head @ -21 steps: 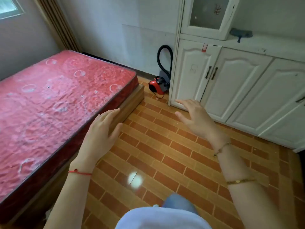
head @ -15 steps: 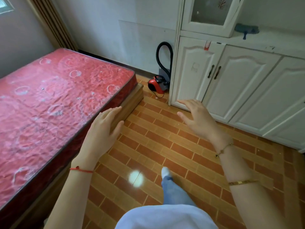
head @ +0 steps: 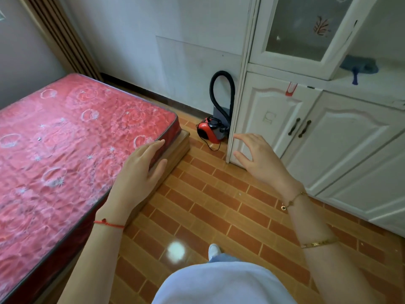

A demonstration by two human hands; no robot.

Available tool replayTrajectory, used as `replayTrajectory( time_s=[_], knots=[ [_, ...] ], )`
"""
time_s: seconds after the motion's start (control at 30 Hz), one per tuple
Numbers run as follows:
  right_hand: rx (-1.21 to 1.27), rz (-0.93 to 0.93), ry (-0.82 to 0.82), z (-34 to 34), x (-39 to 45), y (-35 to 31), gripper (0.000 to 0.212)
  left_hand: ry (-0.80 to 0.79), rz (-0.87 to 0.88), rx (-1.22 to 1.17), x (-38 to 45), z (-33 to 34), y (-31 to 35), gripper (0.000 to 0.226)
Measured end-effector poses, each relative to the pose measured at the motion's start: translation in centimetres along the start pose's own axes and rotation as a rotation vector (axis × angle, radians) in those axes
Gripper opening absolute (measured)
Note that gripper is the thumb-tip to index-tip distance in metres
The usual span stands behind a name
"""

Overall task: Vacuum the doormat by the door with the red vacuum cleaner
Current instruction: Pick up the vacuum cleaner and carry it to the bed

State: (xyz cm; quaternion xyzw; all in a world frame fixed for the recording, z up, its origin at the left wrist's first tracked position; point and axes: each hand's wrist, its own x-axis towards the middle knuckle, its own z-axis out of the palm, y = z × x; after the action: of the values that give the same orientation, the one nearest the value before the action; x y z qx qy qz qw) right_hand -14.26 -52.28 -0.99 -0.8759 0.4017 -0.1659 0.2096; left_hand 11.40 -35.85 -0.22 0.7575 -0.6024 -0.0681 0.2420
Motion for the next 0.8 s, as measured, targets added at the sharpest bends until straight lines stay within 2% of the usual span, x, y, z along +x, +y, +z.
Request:
replayTrajectory(
  time_s=[0.37,0.8],
  knots=[
    [-0.006,-0.045,-0.032,0.6,18.7,4.8,0.044,-0.003,-0.063,0.017,16.9,2.2,-4.6,0.049],
    [0.002,0.064,-0.009,4.8,40.4,10.1,0.044,-0.054,0.023,-0.012,40.1,5.8,-14.1,0.047]
  ],
)
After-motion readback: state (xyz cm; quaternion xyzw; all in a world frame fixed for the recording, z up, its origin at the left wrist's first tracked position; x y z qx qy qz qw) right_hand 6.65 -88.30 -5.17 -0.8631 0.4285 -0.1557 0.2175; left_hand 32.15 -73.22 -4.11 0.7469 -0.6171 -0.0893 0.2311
